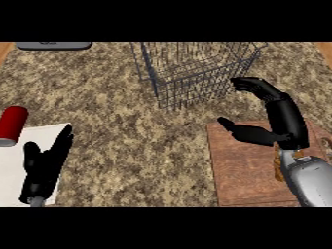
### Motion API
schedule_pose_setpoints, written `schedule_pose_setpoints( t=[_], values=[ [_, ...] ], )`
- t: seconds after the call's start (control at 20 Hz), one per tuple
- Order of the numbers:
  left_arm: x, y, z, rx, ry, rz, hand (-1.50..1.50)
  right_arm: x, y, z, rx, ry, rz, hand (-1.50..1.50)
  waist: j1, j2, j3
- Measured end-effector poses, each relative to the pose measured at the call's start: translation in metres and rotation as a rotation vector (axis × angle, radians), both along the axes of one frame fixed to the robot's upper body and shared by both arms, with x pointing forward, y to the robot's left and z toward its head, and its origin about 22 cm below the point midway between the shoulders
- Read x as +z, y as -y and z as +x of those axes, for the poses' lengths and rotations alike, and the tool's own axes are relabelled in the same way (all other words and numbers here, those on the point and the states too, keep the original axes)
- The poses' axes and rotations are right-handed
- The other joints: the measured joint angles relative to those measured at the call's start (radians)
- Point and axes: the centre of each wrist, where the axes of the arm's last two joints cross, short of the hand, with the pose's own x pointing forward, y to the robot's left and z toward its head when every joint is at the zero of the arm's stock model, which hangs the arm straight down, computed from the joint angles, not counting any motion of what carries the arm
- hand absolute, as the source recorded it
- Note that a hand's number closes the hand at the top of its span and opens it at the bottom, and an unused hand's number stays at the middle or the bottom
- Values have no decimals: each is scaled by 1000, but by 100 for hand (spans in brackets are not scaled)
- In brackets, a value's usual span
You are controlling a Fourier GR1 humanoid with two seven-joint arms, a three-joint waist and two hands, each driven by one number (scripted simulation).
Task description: Pick the croissant from the cutting board and place it in the basket
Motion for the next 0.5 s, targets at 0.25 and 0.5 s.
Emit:
schedule_pose_setpoints(
  t=[0.25,0.5],
  values=[
    [-1,-7,-5,10,-16,-6,0,26,41,7,-210,-41,-366,-150,-19,-9,-3],
    [-2,-13,-11,25,-27,-7,0,85,69,3,-318,-104,-667,-150,-36,-17,-4]
  ],
)
